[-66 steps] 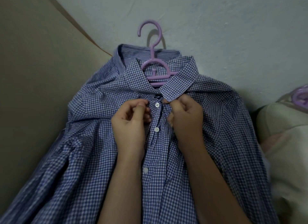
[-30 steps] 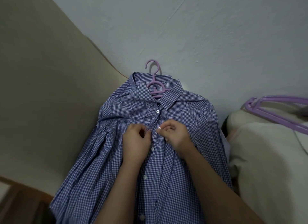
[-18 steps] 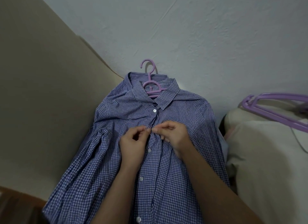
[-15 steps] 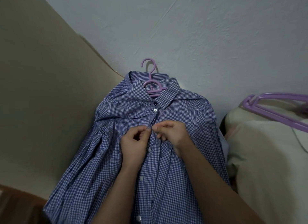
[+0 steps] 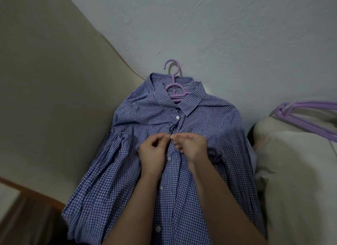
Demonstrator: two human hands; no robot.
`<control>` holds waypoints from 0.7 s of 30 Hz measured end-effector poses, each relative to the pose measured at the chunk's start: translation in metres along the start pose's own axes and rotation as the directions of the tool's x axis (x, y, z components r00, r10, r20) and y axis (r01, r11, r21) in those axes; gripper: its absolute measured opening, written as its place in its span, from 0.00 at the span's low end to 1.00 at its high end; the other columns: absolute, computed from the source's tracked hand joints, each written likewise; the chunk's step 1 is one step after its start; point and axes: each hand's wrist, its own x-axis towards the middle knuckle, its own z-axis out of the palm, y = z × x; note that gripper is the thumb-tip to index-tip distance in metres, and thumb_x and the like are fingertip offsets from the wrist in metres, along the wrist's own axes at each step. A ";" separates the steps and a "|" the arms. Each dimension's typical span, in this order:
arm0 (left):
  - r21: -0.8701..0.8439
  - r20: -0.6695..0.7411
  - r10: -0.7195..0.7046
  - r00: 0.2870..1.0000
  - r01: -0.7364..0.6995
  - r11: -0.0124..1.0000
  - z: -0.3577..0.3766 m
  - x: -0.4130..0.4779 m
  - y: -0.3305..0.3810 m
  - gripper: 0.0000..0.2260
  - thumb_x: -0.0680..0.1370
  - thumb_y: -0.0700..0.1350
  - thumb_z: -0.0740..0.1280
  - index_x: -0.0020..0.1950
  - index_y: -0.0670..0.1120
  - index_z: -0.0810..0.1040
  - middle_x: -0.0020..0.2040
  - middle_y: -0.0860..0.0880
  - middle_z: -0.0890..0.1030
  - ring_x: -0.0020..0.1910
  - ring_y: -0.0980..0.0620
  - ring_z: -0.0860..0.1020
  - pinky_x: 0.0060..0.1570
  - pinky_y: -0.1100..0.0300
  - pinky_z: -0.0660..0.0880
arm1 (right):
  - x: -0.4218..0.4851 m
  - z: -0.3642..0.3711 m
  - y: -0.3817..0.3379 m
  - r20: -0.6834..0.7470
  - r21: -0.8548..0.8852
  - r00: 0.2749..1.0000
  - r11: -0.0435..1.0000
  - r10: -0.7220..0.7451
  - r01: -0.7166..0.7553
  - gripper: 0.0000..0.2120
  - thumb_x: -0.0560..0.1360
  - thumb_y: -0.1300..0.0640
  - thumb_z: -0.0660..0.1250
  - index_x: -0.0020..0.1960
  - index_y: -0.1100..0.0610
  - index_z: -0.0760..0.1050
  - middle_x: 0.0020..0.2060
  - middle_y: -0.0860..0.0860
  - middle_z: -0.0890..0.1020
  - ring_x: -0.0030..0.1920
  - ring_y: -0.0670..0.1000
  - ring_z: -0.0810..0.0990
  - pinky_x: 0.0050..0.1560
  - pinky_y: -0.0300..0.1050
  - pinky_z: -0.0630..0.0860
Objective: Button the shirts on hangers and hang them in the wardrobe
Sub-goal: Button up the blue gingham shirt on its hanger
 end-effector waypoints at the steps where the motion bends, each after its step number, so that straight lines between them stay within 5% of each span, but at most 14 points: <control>1: -0.015 0.003 -0.008 1.000 0.008 1.000 0.000 0.000 0.001 0.04 0.77 0.40 0.74 0.49 0.46 0.87 0.45 0.53 0.87 0.48 0.56 0.84 0.53 0.60 0.80 | 0.000 0.002 0.001 -0.017 -0.003 1.000 1.000 -0.002 0.002 0.03 0.74 0.68 0.72 0.42 0.64 0.84 0.30 0.51 0.83 0.28 0.44 0.76 0.28 0.32 0.72; 9: -0.052 -0.006 -0.040 0.999 0.040 0.998 0.000 -0.002 0.005 0.06 0.79 0.43 0.72 0.43 0.46 0.87 0.37 0.51 0.86 0.38 0.54 0.81 0.44 0.55 0.78 | -0.001 0.003 0.002 -0.039 0.054 0.999 0.998 0.022 -0.020 0.05 0.75 0.67 0.70 0.42 0.62 0.83 0.31 0.53 0.82 0.30 0.46 0.77 0.31 0.32 0.75; 21: 0.007 0.213 -0.151 0.965 0.153 0.988 -0.011 0.012 0.021 0.04 0.76 0.41 0.74 0.48 0.47 0.88 0.45 0.54 0.88 0.48 0.59 0.85 0.55 0.62 0.79 | -0.001 -0.007 0.003 0.043 0.110 0.998 0.993 0.038 -0.042 0.03 0.77 0.67 0.68 0.48 0.65 0.81 0.38 0.57 0.86 0.38 0.50 0.85 0.41 0.38 0.81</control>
